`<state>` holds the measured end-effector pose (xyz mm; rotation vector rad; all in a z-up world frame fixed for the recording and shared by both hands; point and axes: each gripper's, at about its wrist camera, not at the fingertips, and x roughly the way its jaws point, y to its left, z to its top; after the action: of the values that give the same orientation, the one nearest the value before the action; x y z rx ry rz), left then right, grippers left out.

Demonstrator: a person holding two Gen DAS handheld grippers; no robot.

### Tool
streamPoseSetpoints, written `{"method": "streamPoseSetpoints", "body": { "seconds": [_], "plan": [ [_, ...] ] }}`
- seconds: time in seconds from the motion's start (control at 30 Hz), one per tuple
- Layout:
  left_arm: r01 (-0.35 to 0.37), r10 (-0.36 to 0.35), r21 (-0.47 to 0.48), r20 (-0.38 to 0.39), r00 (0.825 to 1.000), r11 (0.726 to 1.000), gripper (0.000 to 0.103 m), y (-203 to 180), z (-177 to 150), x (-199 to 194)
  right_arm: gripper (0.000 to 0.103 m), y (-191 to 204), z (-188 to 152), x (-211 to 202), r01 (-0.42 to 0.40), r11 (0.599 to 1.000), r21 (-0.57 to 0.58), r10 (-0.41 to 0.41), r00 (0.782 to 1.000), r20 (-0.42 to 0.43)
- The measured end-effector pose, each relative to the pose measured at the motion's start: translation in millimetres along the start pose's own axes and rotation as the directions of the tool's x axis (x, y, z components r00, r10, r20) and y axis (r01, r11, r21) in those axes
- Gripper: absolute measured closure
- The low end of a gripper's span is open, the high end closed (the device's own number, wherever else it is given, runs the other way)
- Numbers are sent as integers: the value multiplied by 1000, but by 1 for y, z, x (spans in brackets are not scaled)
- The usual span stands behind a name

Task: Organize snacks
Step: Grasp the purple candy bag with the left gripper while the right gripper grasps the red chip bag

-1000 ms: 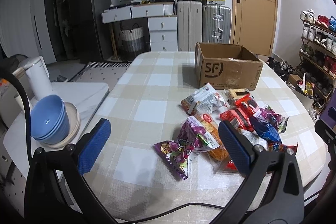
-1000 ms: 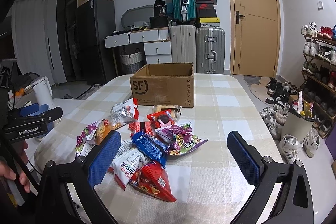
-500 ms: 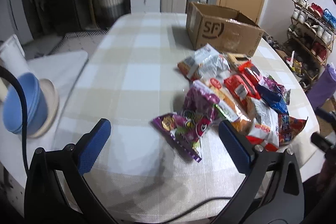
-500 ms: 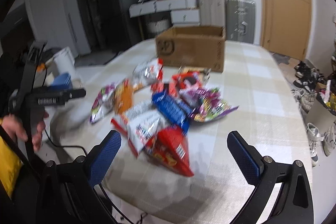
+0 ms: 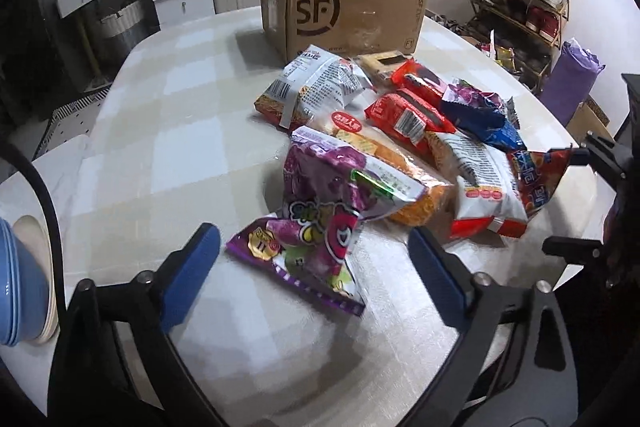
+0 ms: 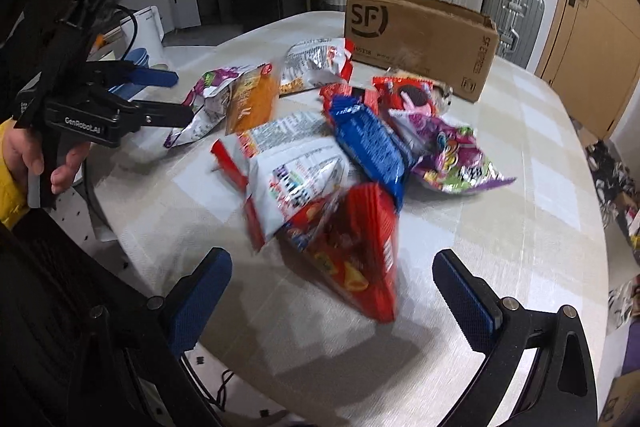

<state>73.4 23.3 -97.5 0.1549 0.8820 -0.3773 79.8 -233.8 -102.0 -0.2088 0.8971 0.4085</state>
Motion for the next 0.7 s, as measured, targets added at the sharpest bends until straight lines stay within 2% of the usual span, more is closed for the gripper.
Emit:
{"method": "streamPoseSetpoints", "body": {
  "seconds": [0.07,0.1,0.17,0.2,0.23,0.3,0.37,0.43,0.6,0.7],
  "plan": [
    [-12,12,11,10,1000,1000,13,1,3,5,1,-3,5,5,1,1000,2,-1,1000,2],
    [-5,4,7,7,1000,1000,18,2,5,9,2,-5,6,7,-5,1000,6,5,1000,-2],
    [10,-10,-6,-9,1000,1000,28,4,6,15,12,-7,7,13,-16,1000,9,17,999,-29],
    [21,-21,-6,-20,1000,1000,36,4,7,17,22,-8,6,15,-24,1000,10,25,999,-44],
    [27,-26,3,-29,999,1000,43,2,6,20,26,-9,7,20,-47,999,16,47,997,-63],
    [27,-26,20,-45,999,999,50,-3,6,25,27,-9,6,22,-61,998,21,62,995,-74],
    [28,-27,36,-47,999,999,51,-7,6,28,28,-8,7,23,-66,998,15,67,995,-72],
    [43,-42,39,-43,998,998,61,-7,6,27,33,-8,6,23,-75,997,19,76,995,-70],
    [106,-107,-24,-61,992,994,64,3,6,28,42,-12,5,21,-97,994,60,101,992,-69],
    [112,-115,-44,-63,991,993,71,7,6,27,44,-10,5,20,-90,995,52,93,993,-68]
  ]
}}
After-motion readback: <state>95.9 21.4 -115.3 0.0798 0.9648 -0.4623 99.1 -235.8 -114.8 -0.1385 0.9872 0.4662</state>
